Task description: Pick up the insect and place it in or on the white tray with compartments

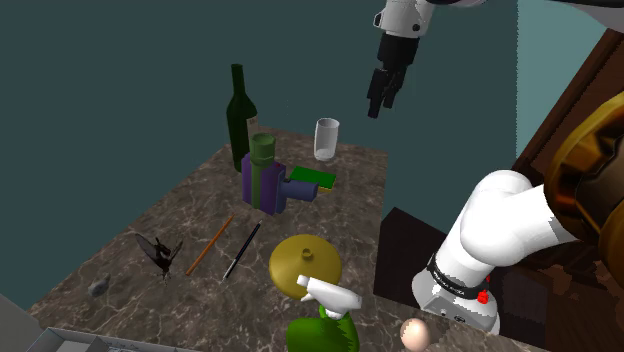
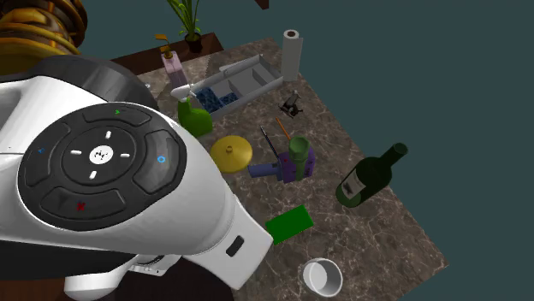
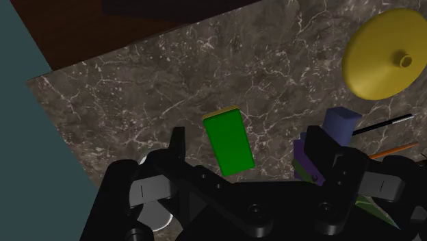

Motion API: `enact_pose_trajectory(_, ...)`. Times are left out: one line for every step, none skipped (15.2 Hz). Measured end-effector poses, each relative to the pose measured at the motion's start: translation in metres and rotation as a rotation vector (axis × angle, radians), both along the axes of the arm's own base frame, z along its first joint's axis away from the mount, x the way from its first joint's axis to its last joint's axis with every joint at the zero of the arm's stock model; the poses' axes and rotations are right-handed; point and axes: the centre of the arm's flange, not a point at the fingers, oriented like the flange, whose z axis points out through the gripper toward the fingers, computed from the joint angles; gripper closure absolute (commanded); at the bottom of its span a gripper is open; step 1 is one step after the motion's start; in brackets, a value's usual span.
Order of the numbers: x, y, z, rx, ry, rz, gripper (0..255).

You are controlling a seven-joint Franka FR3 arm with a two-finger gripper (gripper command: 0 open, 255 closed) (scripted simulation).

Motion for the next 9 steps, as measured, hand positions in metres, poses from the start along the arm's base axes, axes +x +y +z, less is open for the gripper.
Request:
enact_pose_trajectory(0.000, 0.000, 0.000, 0.000, 0.000, 0.000, 0)
enact_pose_trajectory(0.000, 0.006, -0.002, -0.002, -0.003, -0.005, 0)
enact_pose_trajectory(-0.002, 0.016, -0.005, -0.005, -0.007, -0.012, 0)
enact_pose_trajectory(-0.003, 0.028, -0.009, -0.009, -0.011, -0.022, 0)
enact_pose_trajectory(-0.004, 0.041, -0.014, -0.013, -0.017, -0.033, 0)
enact_pose_trajectory(-0.006, 0.052, -0.016, -0.018, -0.022, -0.044, 0)
enact_pose_trajectory(-0.006, 0.065, -0.019, -0.022, -0.028, -0.055, 0)
enact_pose_trajectory(-0.006, 0.082, -0.021, -0.026, -0.033, -0.066, 0)
enact_pose_trajectory(-0.006, 0.092, -0.025, -0.030, -0.039, -0.078, 0)
